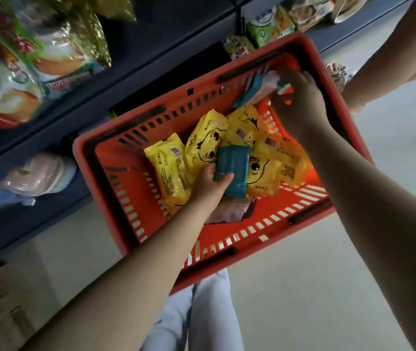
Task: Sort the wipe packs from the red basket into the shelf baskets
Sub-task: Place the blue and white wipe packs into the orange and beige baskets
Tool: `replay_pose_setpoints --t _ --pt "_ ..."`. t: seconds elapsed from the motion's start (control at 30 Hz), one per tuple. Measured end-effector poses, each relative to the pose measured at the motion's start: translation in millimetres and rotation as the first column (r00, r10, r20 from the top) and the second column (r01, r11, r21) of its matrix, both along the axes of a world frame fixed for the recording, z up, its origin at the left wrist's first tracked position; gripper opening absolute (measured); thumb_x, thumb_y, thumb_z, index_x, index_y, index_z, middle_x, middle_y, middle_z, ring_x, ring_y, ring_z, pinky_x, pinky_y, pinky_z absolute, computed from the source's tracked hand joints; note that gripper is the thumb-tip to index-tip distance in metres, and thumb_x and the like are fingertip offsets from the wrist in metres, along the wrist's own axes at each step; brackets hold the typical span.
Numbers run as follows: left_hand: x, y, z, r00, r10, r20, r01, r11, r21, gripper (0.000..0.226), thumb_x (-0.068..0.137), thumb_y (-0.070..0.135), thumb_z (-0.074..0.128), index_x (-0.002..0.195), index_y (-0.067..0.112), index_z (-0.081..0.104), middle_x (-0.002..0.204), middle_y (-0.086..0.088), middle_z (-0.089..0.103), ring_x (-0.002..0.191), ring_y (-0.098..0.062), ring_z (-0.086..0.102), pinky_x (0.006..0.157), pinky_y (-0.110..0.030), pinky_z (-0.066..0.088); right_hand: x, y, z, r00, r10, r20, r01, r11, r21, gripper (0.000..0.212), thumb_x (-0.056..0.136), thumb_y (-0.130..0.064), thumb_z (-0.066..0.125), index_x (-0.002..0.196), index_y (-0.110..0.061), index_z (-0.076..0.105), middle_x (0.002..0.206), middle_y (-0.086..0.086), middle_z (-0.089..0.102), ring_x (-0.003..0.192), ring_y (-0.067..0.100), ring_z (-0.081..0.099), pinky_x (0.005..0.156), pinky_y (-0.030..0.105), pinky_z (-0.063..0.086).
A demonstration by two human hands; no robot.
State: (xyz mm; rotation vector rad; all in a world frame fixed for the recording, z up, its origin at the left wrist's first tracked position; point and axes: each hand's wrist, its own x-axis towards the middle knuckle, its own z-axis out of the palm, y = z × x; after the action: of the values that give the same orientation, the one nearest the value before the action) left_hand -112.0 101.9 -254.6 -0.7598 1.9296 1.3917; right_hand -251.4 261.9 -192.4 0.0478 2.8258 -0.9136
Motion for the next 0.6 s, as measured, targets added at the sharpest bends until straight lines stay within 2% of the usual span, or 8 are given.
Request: replay_pose_setpoints --t 0.07,0.2,0.33,0.4,0.5,0.6 --pt "-2.8 6.1 -11.4 0.997 0.07 0.024 -0.07 0.997 0.034 0.05 0.089 0.035 0.065 0.133 0.019 0.049 0.12 0.003 0.059 0.103 -0.014 0.059 0.062 -0.015 0.043 -2.5 -0.3 -7.2 0.999 0.006 -0.04 -0.005 1.0 0.015 0.046 0.09 -0.016 0.059 0.135 -0.017 0.052 0.134 0.006 0.051 0.106 0.024 0.063 0.092 0.04 0.053" --pt "-10.4 13.9 -24.1 0.976 0.209 0.061 -0.212 0.976 0.041 0.066 0.073 0.039 0.077 0.13 0.019 0.051 0.121 0.001 0.062 0.104 -0.019 0.062 0.079 -0.033 0.055 -0.2 -2.1 -15.3 0.997 0.011 -0.082 -0.005 0.998 0.07 0.044 0.086 -0.02 0.066 0.129 -0.014 0.058 0.128 0.009 0.051 0.105 0.028 0.061 0.089 0.041 0.052" --pt "-21.1 20.6 -30.2 0.956 0.264 0.125 -0.264 0.964 -0.016 0.051 0.077 0.027 0.078 0.122 0.013 0.058 0.115 -0.004 0.065 0.102 -0.026 0.063 0.077 -0.039 0.055 5.2 -4.6 -19.6 0.994 -0.003 -0.113 0.024 0.981 0.191 0.038 0.084 -0.027 0.069 0.12 -0.014 0.064 0.128 0.011 0.046 0.097 0.032 0.061 0.081 0.042 0.054" --pt "-24.0 22.2 -32.2 0.95 0.281 0.139 -0.281 0.96 -0.023 0.043 0.079 0.026 0.076 0.117 0.011 0.061 0.111 -0.007 0.067 0.099 -0.028 0.065 0.073 -0.039 0.054 7.1 -5.7 -23.8 0.99 0.023 -0.136 0.005 0.98 0.2 0.037 0.084 -0.028 0.069 0.118 -0.015 0.063 0.131 0.008 0.047 0.098 0.03 0.062 0.08 0.041 0.054" --pt "-21.9 19.3 -28.4 0.94 0.312 0.139 -0.318 0.948 0.021 0.038 0.083 0.03 0.073 0.113 0.009 0.062 0.106 -0.01 0.068 0.093 -0.029 0.067 0.07 -0.038 0.055 2.5 -4.7 -26.5 0.99 0.046 -0.134 -0.023 0.986 0.165 0.037 0.086 -0.028 0.067 0.121 -0.016 0.059 0.126 0.004 0.059 0.102 0.028 0.063 0.079 0.037 0.05" --pt "-12.5 8.9 -11.1 0.931 0.339 0.133 -0.353 0.93 0.099 0.031 0.087 0.026 0.069 0.11 0.008 0.057 0.099 -0.006 0.066 0.085 -0.022 0.065 0.065 -0.033 0.054 -3.7 -1.1 -23.0 0.987 0.071 -0.145 -0.033 0.967 0.253 0.033 0.089 -0.03 0.061 0.12 -0.02 0.066 0.119 0.003 0.067 0.102 0.027 0.065 0.081 0.038 0.053"
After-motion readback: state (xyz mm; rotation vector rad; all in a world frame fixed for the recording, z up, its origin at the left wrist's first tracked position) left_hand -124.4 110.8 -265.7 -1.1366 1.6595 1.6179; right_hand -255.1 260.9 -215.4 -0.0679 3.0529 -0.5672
